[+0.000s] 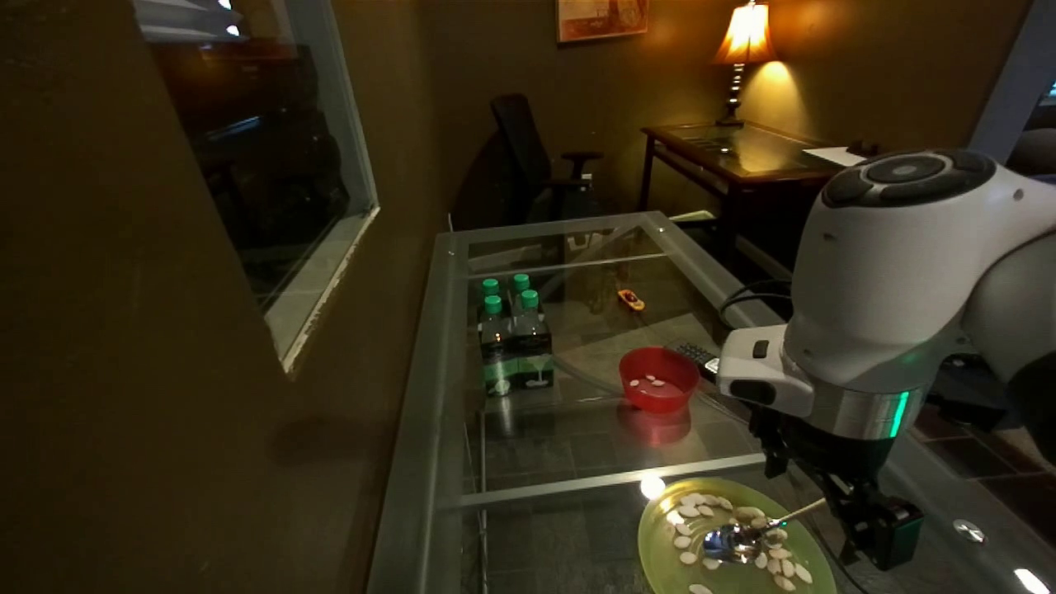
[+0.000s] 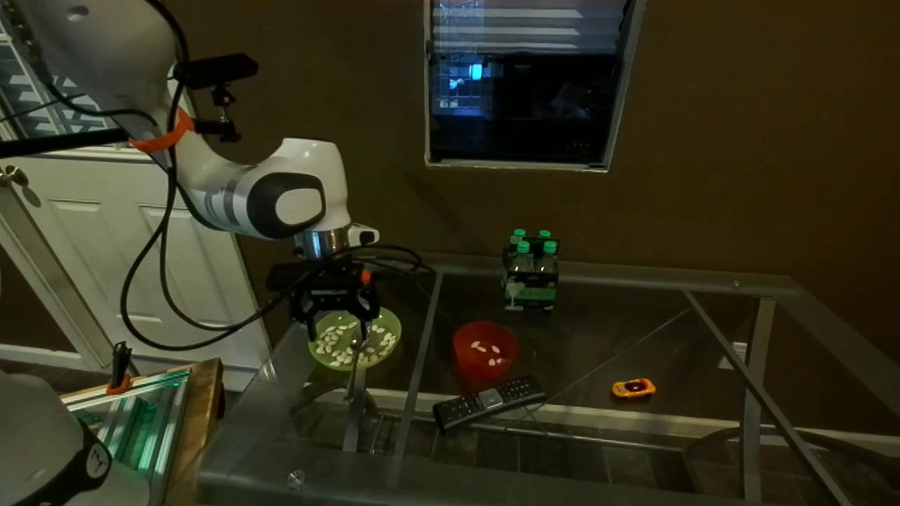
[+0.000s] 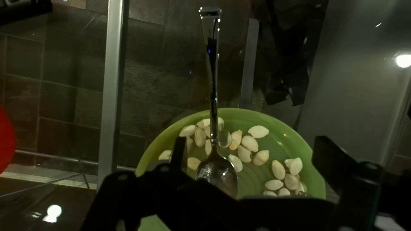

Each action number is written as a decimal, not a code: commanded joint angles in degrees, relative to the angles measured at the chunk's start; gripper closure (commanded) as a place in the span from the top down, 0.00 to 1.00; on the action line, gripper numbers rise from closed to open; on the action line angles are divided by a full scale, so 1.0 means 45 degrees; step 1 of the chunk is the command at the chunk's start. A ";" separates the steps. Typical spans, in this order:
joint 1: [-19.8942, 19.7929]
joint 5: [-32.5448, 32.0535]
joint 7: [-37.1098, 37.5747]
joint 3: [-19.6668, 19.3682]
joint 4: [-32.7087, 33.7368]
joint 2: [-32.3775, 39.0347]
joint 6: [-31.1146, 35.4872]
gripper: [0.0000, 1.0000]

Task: Put the spoon on the table

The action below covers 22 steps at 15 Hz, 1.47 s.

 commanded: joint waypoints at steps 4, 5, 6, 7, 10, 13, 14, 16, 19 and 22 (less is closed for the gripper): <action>-0.0151 -0.0442 -0.0087 0.0035 0.0676 0.1266 0.0513 0.51; -0.0174 -0.0474 -0.0085 0.0028 0.0719 0.1380 0.0525 0.43; -0.0199 -0.0538 -0.0062 0.0014 0.0752 0.1483 0.0539 0.37; -0.0221 -0.0605 -0.0040 0.0002 0.0779 0.1567 0.0550 0.31; -0.0316 -0.1119 0.0170 -0.0103 0.0811 0.1667 0.0597 0.23; -0.0408 -0.1426 0.0189 -0.0149 0.0824 0.1738 0.0632 0.20; -0.0434 -0.1508 0.0186 -0.0160 0.0825 0.1762 0.0661 0.18; -0.0486 -0.1613 0.0153 -0.0177 0.0835 0.1826 0.0751 0.24; -0.0513 -0.1829 0.0199 -0.0219 0.0865 0.1902 0.0878 0.29; -0.0551 -0.2131 0.0200 -0.0281 0.0914 0.2023 0.1020 0.33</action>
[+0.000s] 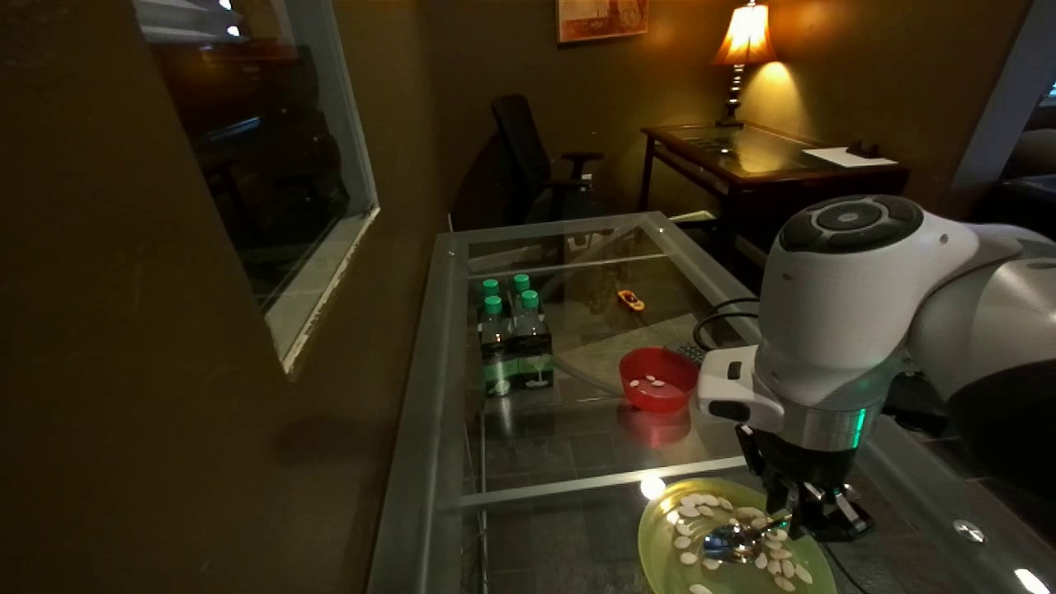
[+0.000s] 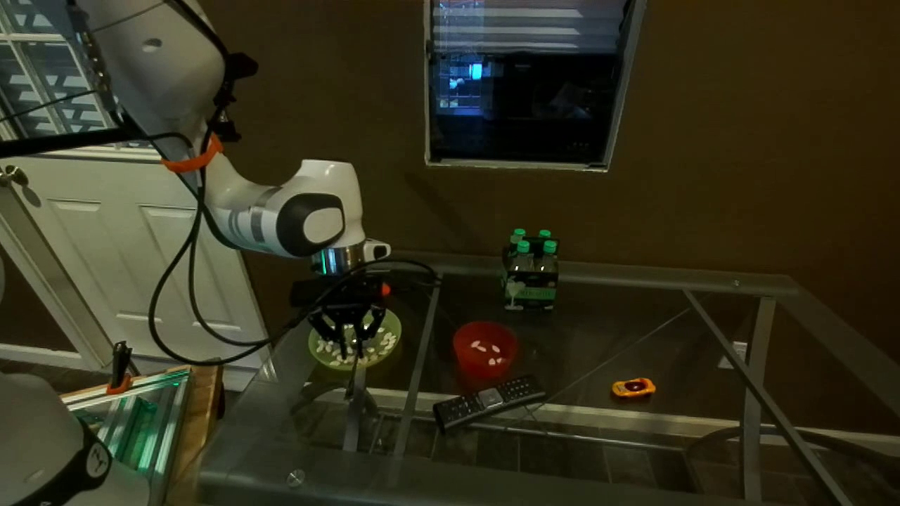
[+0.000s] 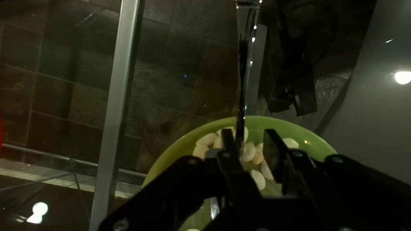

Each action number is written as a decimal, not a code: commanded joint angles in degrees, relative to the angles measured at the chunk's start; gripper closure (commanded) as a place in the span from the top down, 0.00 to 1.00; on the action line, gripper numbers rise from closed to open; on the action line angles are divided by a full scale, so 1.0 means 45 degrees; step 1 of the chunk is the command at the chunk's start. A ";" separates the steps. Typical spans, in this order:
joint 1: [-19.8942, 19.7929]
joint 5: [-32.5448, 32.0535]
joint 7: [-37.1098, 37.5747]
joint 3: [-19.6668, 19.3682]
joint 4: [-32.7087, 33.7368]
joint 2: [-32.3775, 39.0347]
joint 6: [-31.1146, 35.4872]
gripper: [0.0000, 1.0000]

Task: Put the spoon on the table

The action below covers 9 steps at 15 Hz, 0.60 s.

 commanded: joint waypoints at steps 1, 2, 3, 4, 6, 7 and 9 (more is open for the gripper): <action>-0.0146 -0.0779 0.0240 -0.0118 0.0217 0.0389 0.0378 0.33; -0.0159 -0.0898 0.0254 -0.0137 0.0254 0.0436 0.0389 0.35; -0.0179 -0.0983 0.0238 -0.0162 0.0291 0.0504 0.0459 0.34; -0.0187 -0.1093 0.0237 -0.0183 0.0322 0.0552 0.0496 0.37; -0.0195 -0.1118 0.0159 -0.0178 0.0393 0.0676 0.0592 0.42; -0.0188 -0.1121 0.0152 -0.0169 0.0458 0.0758 0.0601 0.40; -0.0191 -0.1016 0.0059 -0.0125 0.0573 0.0954 0.0657 0.41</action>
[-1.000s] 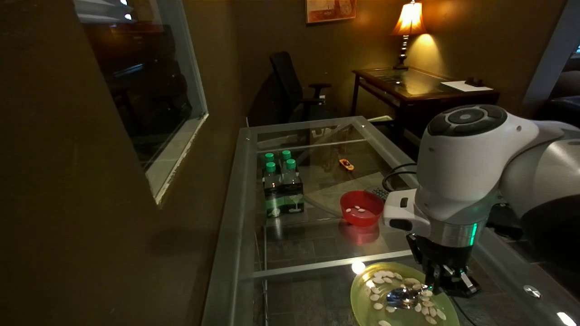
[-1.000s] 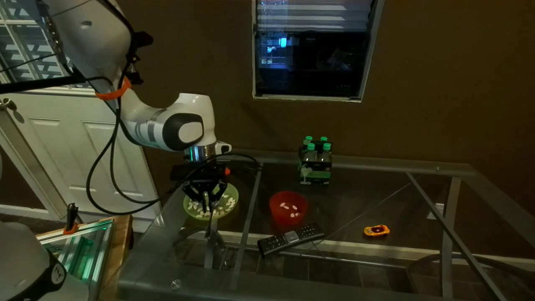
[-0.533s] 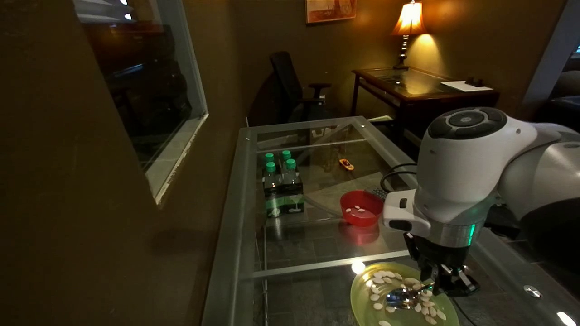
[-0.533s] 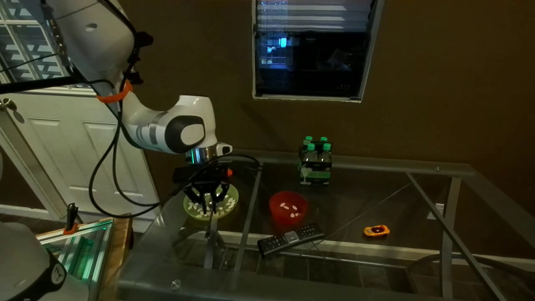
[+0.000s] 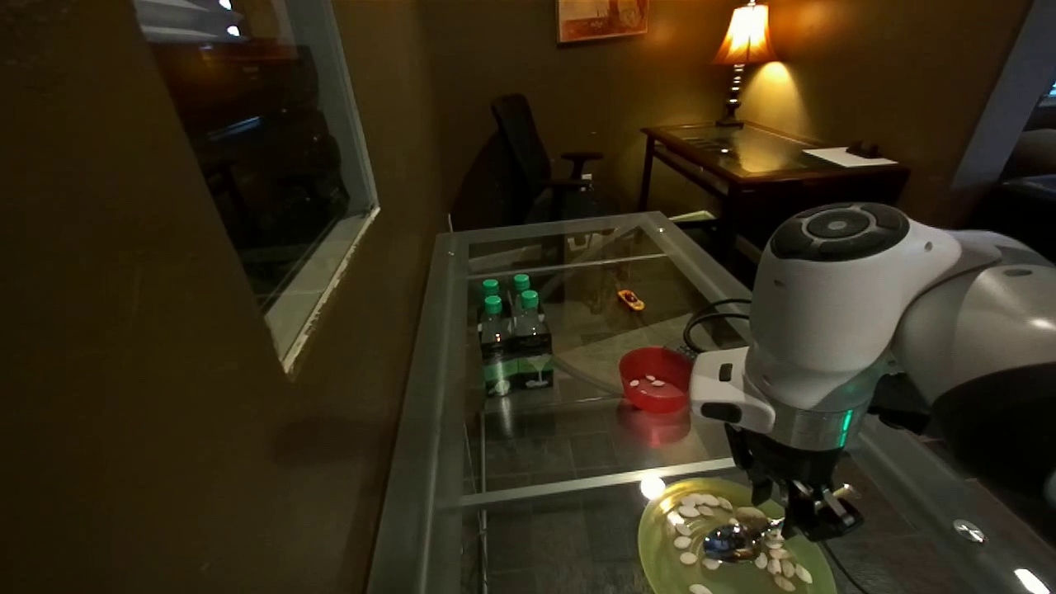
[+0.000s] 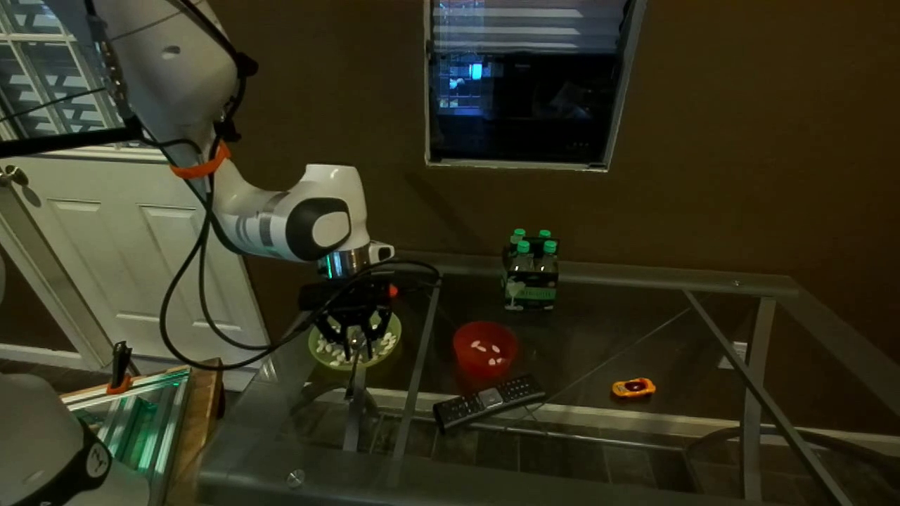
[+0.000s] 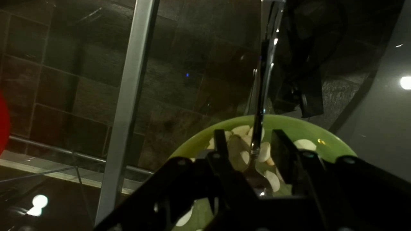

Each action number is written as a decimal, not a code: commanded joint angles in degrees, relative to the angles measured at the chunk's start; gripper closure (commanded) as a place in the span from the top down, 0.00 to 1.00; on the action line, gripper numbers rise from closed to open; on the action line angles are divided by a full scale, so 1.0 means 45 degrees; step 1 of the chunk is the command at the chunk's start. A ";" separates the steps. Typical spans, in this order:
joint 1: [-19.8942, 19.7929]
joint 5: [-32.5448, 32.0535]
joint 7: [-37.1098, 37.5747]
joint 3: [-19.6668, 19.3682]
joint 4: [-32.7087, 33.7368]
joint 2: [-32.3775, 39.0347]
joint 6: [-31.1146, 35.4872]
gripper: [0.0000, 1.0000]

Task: Put the spoon on the table

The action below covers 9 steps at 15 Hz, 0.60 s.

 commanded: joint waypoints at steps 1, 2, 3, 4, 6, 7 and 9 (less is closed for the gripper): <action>-0.0095 -0.0344 0.0038 0.0004 0.0343 0.0593 0.0349 0.40; -0.0102 -0.0304 0.0009 0.0015 0.0395 0.0689 0.0360 0.38; -0.0107 -0.0290 -0.0018 0.0018 0.0438 0.0783 0.0351 0.36; -0.0100 -0.0325 0.0028 0.0002 0.0473 0.0858 0.0338 0.37; -0.0097 -0.0327 0.0048 0.0000 0.0540 0.0998 0.0316 0.24; -0.0101 -0.0274 0.0030 0.0027 0.0556 0.1051 0.0311 0.05; -0.0076 -0.0203 0.0081 0.0071 0.0575 0.0977 0.0217 0.00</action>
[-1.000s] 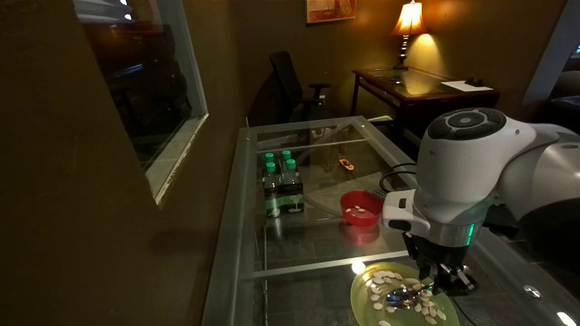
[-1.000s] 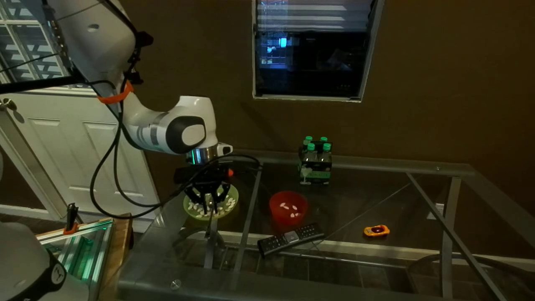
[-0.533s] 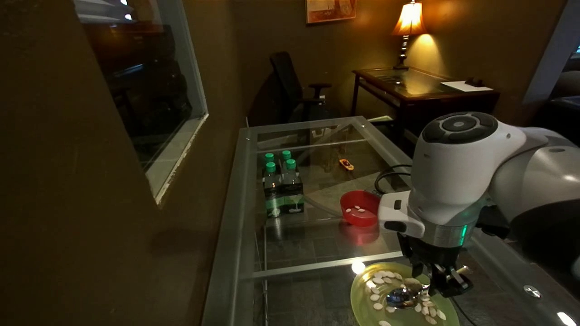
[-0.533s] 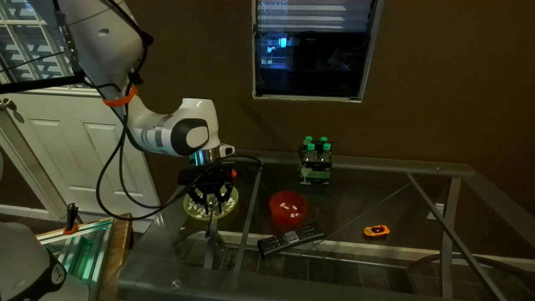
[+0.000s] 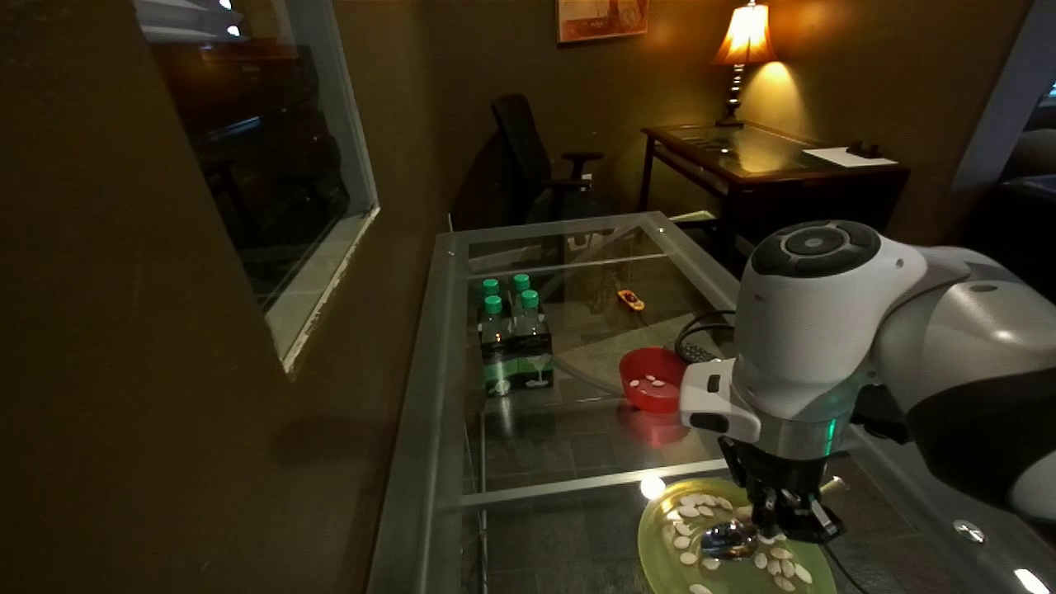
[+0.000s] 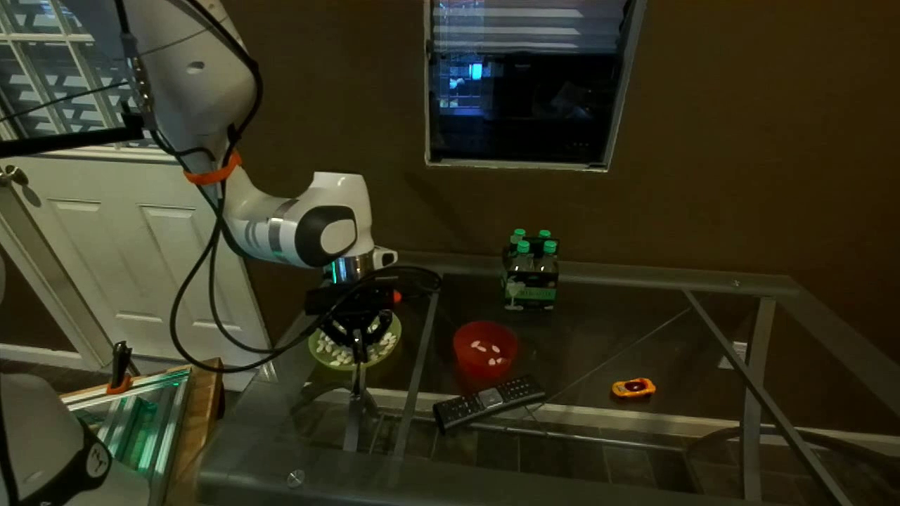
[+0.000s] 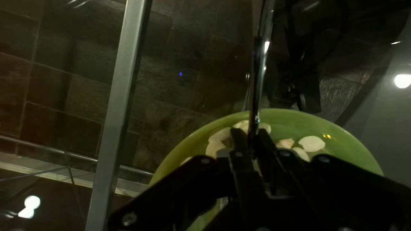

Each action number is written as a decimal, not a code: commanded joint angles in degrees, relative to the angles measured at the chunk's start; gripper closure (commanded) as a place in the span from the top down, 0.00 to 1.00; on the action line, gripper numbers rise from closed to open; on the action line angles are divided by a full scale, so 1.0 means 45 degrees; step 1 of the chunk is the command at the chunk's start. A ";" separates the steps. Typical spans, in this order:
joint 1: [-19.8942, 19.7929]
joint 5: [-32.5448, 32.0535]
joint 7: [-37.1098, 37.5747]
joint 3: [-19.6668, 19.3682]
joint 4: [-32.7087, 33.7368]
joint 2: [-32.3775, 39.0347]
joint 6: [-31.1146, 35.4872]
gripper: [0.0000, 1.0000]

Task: Put the spoon on the table

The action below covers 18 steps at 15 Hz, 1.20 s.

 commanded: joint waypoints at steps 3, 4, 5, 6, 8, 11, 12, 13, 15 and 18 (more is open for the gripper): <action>0.0010 -0.0138 0.0278 0.0136 0.0124 -0.0001 -0.0140 0.02; 0.0068 -0.0108 0.0378 0.0178 0.0111 -0.0126 -0.0297 0.03; 0.0106 -0.0027 0.0427 0.0238 0.0104 -0.0235 -0.0493 0.03; 0.0122 0.0059 0.0454 0.0317 0.0078 -0.0343 -0.0606 0.03; 0.0181 0.0138 0.0669 0.0433 0.0025 -0.0655 -0.0916 0.03; 0.0187 0.0211 0.0998 0.0506 0.0042 -0.1128 -0.1508 0.03; 0.0130 0.0267 0.1005 0.0500 0.0071 -0.1302 -0.1625 0.03; 0.0047 0.0478 0.0790 0.0533 0.0119 -0.1412 -0.1680 0.03; -0.0064 0.0619 0.0510 0.0463 0.0412 -0.1540 -0.1806 0.03; -0.0216 0.1030 -0.0108 0.0420 0.1060 -0.1487 -0.2044 0.03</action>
